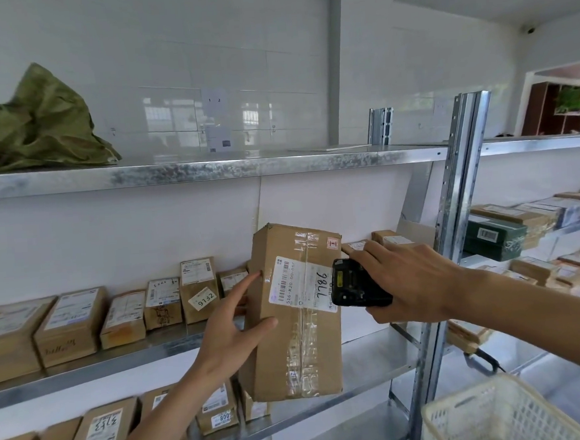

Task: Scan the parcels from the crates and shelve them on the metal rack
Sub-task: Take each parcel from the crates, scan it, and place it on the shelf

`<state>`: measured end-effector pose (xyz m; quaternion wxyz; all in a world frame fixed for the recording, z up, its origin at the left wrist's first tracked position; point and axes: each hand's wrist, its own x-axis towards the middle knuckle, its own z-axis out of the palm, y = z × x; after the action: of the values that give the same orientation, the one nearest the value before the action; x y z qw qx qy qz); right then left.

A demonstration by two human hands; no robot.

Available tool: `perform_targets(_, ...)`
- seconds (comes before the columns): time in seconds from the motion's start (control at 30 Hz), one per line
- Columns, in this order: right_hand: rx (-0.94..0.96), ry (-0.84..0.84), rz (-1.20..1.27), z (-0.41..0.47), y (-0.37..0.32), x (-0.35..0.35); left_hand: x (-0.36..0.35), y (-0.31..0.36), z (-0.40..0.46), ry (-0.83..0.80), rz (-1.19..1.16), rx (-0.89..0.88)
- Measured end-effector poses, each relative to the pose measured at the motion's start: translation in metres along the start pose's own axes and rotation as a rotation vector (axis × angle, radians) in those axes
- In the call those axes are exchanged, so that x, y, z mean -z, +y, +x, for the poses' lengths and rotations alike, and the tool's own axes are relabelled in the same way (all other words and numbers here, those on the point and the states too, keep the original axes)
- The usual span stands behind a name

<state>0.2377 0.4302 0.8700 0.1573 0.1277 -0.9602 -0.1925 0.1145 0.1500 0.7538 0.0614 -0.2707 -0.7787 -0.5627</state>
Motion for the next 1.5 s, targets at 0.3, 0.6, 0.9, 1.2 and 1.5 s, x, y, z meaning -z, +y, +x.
perform_targets(0.3,-0.071,-0.090,0.020,-0.002,-0.001,-0.017,-0.006,-0.005,-0.001,-0.017,-0.057,0.029)
perform_targets(0.6,-0.215,-0.158,0.453,-0.028,-0.020,-0.071,-0.045,-0.032,-0.018,-0.068,-0.272,0.193)
perform_targets(0.9,-0.260,-0.270,0.677,-0.072,-0.028,-0.151,-0.102,-0.088,-0.053,-0.166,-0.353,0.372)
perform_targets(1.2,-0.260,-0.361,0.742,-0.080,0.004,-0.247,-0.179,-0.134,-0.060,-0.133,-0.354,0.541)
perform_targets(1.5,-0.223,-0.395,0.800,-0.058,0.026,-0.335,-0.227,-0.183,-0.045,-0.090,-0.205,0.518)
